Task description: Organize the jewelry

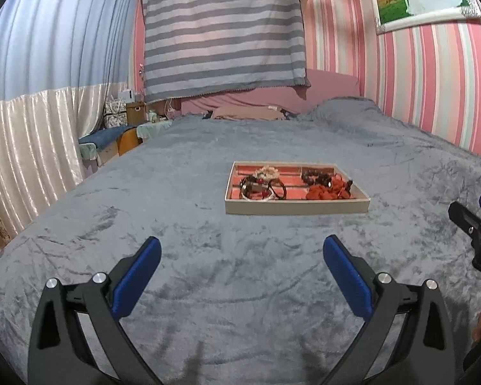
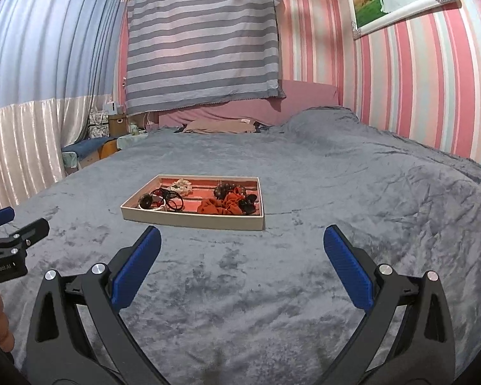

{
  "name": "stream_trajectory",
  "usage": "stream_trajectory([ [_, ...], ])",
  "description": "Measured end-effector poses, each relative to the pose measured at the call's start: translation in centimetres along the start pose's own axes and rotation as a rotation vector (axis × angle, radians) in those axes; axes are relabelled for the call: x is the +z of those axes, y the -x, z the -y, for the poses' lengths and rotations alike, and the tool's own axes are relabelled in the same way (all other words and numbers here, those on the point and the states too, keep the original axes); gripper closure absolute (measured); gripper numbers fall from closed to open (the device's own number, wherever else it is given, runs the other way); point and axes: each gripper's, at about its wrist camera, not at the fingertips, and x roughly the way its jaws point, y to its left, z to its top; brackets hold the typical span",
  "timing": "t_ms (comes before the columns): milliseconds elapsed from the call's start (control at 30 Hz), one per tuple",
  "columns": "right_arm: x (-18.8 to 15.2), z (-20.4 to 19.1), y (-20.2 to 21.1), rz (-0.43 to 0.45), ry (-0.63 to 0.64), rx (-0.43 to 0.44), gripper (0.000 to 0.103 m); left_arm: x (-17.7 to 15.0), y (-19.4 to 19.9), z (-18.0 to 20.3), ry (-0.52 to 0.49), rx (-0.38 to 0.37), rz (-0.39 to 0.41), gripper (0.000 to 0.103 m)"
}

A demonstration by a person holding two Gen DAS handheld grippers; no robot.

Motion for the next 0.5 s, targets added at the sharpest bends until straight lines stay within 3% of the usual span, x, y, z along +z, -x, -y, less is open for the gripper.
stream_trajectory([
  [500, -0.79, -0.05, -0.29, 0.013, 0.016, -0.011, 0.004, -0.46, -0.34, -0.04, -0.001, 0.003, 0.017, 0.004],
])
